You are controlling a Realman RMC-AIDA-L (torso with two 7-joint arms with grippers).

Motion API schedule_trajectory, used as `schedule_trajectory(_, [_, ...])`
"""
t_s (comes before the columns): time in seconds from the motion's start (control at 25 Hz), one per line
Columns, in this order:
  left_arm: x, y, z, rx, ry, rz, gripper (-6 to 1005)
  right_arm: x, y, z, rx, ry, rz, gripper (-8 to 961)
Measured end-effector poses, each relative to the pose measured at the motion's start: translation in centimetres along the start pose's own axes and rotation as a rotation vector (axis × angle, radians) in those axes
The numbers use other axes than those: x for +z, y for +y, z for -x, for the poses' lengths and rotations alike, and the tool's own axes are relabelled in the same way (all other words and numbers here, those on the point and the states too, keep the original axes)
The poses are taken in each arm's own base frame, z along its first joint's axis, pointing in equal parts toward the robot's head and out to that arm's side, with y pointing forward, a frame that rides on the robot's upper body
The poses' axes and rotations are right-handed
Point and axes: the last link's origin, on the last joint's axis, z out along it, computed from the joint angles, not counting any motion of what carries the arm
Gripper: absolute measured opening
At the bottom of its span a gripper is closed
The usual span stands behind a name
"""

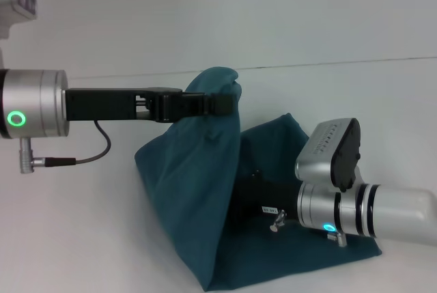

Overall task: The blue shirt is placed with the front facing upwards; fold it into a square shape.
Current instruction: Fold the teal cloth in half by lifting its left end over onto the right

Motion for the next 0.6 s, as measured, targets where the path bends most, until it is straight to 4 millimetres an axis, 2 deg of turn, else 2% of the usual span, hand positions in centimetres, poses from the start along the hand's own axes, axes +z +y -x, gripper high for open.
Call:
schedule_trajectory(0.32, [1.5, 0.3, -0.1, 0.002, -0.001, 0.020, 31, 0.3, 0.9, -0.3, -0.012, 0.014, 0.039, 9])
schedule_trajectory(0.6, [1.7, 0.3, -0.3, 0.004, 0.005, 0.019, 30, 1.3, 2.4, -0.1, -0.027, 0.036, 0.093, 10])
